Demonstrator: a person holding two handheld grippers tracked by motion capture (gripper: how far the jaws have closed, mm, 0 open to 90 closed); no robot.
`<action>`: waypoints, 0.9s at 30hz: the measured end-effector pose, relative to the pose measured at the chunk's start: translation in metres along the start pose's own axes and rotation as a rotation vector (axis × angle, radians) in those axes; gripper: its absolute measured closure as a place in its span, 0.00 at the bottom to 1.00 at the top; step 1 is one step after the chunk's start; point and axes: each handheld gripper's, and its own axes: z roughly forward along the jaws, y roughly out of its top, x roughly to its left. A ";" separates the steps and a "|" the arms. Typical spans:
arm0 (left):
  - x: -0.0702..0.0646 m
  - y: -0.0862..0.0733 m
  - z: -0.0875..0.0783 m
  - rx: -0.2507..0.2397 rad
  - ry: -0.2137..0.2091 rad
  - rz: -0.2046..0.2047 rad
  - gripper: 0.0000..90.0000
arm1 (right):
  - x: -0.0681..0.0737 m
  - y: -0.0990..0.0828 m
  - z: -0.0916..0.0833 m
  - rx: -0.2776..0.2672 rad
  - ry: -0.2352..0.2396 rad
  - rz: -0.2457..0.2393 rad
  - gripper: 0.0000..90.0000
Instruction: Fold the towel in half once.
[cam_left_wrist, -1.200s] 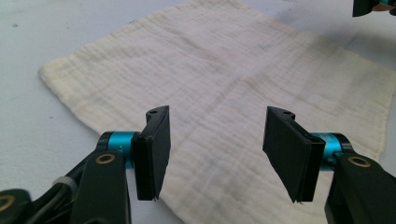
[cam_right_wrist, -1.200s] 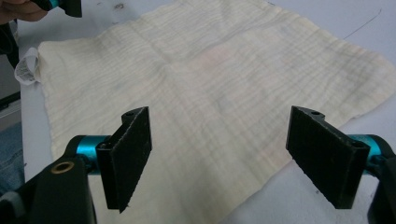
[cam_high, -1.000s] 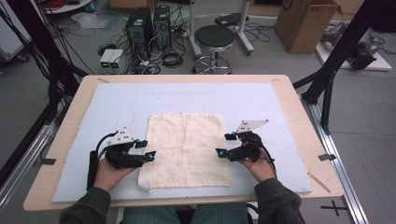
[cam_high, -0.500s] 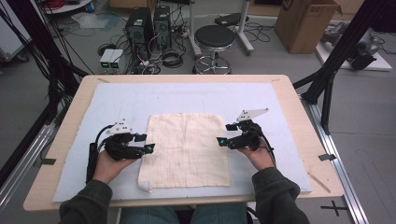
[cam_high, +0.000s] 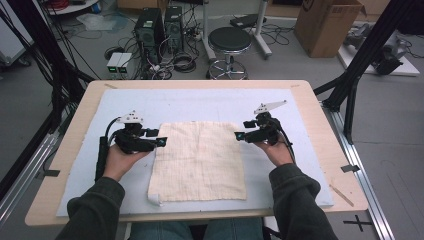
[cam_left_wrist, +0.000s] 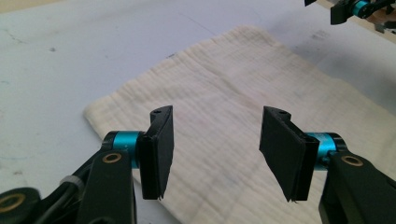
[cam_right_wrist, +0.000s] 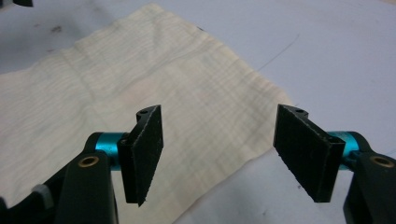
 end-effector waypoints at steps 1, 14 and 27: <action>0.002 0.001 0.001 -0.001 0.002 -0.012 0.51 | -0.002 0.002 0.002 0.008 -0.005 0.005 0.37; 0.041 0.008 0.026 -0.006 0.152 -0.066 0.59 | -0.028 0.018 0.025 0.032 -0.048 0.041 0.47; 0.057 -0.005 0.065 0.097 0.243 -0.138 0.66 | -0.042 0.008 0.047 0.077 -0.059 0.095 0.60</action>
